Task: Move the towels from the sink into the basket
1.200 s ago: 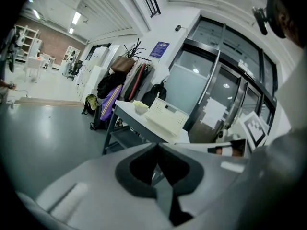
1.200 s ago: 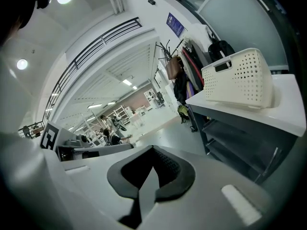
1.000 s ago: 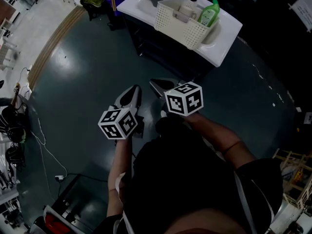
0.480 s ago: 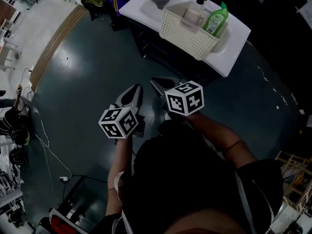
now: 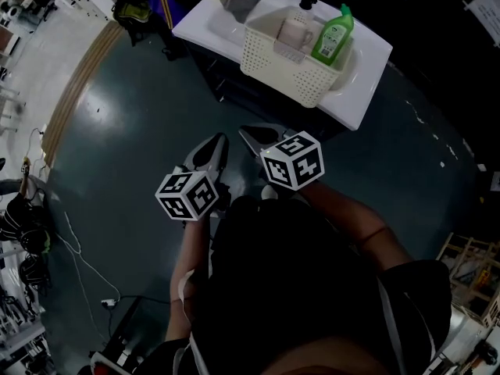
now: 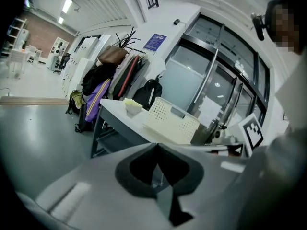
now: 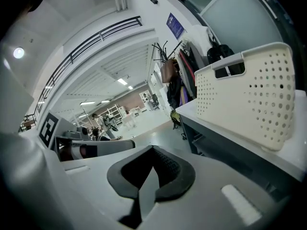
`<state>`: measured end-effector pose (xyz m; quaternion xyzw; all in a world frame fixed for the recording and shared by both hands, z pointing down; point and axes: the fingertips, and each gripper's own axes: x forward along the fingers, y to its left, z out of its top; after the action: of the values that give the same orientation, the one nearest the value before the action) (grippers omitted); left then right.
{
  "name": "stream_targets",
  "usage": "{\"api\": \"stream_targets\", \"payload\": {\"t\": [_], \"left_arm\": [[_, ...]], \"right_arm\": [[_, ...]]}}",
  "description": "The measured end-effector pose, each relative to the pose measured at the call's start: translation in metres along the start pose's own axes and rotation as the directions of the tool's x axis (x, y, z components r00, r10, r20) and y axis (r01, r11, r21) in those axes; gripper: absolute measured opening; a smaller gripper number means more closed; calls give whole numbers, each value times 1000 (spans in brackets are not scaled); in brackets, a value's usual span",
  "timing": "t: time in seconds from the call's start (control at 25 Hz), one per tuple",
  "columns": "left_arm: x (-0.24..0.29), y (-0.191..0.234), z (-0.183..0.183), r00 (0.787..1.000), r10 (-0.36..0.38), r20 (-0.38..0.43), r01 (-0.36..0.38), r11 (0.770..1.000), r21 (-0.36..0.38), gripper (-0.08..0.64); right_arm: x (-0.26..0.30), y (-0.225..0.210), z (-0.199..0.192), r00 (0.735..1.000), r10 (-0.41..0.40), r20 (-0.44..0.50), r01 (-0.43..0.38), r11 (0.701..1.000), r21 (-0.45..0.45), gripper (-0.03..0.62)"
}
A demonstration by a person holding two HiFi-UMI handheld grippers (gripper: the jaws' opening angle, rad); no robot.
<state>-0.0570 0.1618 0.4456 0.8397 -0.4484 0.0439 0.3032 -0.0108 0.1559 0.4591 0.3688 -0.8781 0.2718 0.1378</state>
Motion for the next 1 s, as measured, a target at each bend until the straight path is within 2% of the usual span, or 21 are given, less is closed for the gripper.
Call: {"api": "stream_targets", "payload": {"t": [0.28,0.48,0.84,1.0], "left_arm": [[25,-2,12,999,-36,-6,37,999,23,8],[38,5,20,999,-48,-18,49,999,21,8],[64,27,42,991,-113,-71,119,990,76,8],[74,49,49,985,-145,-92,150,988,46,8]], "right_arm": [[4,-10,4,1000,-5,-14,4,999,-36,-2],[8,-16,10,1000,-24,-11,24,999,-22,-2],[35,-35,31,993,-112,30,112,993,24,-2],[54,-39,34,988,-155,18,154,988,28,-2]]}}
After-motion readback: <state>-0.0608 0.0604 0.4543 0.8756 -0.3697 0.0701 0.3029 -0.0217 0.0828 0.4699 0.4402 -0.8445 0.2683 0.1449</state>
